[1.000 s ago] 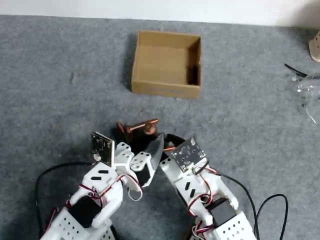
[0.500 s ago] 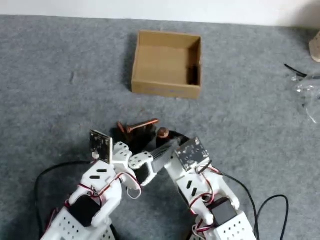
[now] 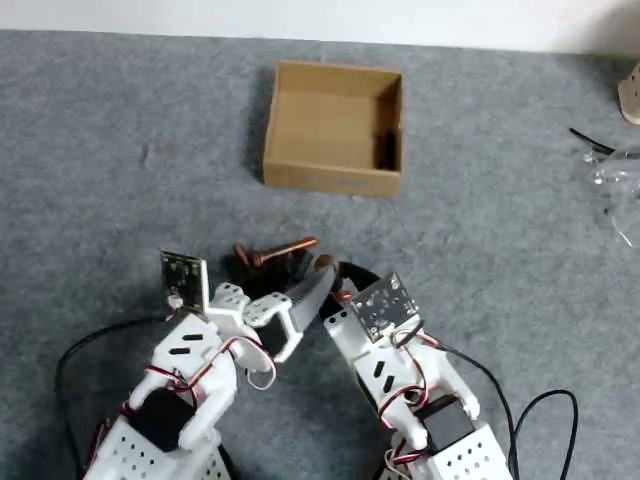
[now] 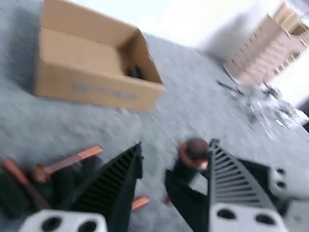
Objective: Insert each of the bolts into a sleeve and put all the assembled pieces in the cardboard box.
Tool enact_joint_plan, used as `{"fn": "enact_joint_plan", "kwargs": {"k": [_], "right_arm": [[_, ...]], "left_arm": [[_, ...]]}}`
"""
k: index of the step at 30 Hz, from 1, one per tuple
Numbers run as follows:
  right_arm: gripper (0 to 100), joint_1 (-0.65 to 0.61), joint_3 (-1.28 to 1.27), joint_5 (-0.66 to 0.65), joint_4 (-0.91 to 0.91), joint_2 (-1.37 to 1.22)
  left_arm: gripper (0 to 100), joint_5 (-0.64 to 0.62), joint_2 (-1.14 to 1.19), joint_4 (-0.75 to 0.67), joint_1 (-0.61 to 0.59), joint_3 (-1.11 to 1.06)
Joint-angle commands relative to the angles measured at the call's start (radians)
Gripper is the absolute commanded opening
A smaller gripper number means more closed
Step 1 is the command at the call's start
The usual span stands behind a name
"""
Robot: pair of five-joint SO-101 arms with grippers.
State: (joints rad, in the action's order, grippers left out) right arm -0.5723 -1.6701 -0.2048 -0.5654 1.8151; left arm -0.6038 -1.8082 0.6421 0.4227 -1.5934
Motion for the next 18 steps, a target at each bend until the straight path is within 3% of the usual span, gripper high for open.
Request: {"fn": "enact_joint_plan", "kwargs": {"k": [1, 14, 18], "right_arm": [[0.5, 0.015, -0.088, -0.006, 0.039, 0.024], [0.5, 0.024, -0.088, -0.006, 0.039, 0.024], [0.5, 0.05, -0.088, -0.005, 0.07, 0.024]], "left_arm": [[20, -0.018, -0.012, 0.005, -0.054, 0.067], [20, -0.018, -0.012, 0.005, -0.064, 0.071], [20, -0.02, -0.012, 0.002, -0.143, 0.07]]}}
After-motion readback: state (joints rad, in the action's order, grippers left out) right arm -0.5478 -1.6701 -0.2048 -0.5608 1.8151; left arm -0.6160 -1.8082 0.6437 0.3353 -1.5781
